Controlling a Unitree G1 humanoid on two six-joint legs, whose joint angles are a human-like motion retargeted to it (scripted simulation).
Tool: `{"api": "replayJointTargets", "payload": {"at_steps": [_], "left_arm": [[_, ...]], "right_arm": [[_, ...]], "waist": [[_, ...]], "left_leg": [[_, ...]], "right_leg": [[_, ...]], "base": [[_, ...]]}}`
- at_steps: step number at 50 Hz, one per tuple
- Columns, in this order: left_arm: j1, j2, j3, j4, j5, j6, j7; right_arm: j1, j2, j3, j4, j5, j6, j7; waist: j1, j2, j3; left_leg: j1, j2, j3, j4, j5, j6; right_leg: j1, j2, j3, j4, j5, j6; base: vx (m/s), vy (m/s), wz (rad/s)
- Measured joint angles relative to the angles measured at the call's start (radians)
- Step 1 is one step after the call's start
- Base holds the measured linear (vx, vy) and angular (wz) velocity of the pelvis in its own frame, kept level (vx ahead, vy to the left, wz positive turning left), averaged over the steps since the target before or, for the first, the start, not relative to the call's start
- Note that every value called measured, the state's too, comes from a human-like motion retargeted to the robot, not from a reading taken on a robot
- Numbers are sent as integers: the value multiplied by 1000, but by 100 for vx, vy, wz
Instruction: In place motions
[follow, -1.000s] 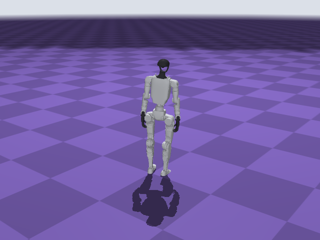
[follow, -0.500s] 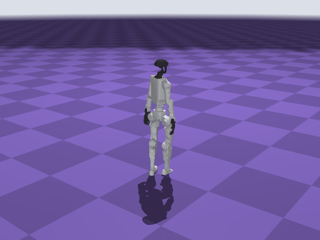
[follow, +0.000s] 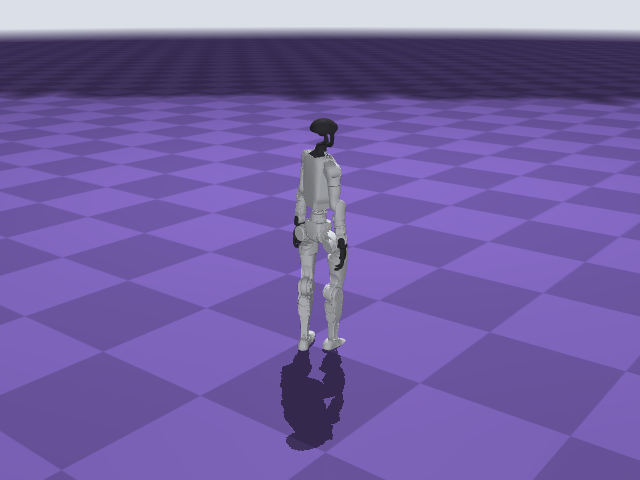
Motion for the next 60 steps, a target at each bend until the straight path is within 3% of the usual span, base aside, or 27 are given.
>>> {"api": "replayJointTargets", "payload": {"at_steps": [33,53,60], "left_arm": [[60,11,26,44,8,9,21],[60,-12,1,55,11,10,7],[48,-12,-34,52,23,12,13]], "right_arm": [[46,5,-49,34,35,20,-14],[60,-8,-104,71,65,22,-15],[52,-19,-114,69,75,17,-28]], "waist": [[185,11,-37],[246,4,-64],[266,2,-55]], "left_leg": [[-112,-48,-460,13,110,24],[-134,-63,-569,19,129,10],[-170,-35,-544,53,129,-40]], "right_leg": [[101,-144,-364,-22,-120,2],[130,-161,-459,-30,-152,-7],[120,-184,-434,-29,-151,-12]], "base": [[10,5,72],[2,1,26],[-7,-1,-15]]}}
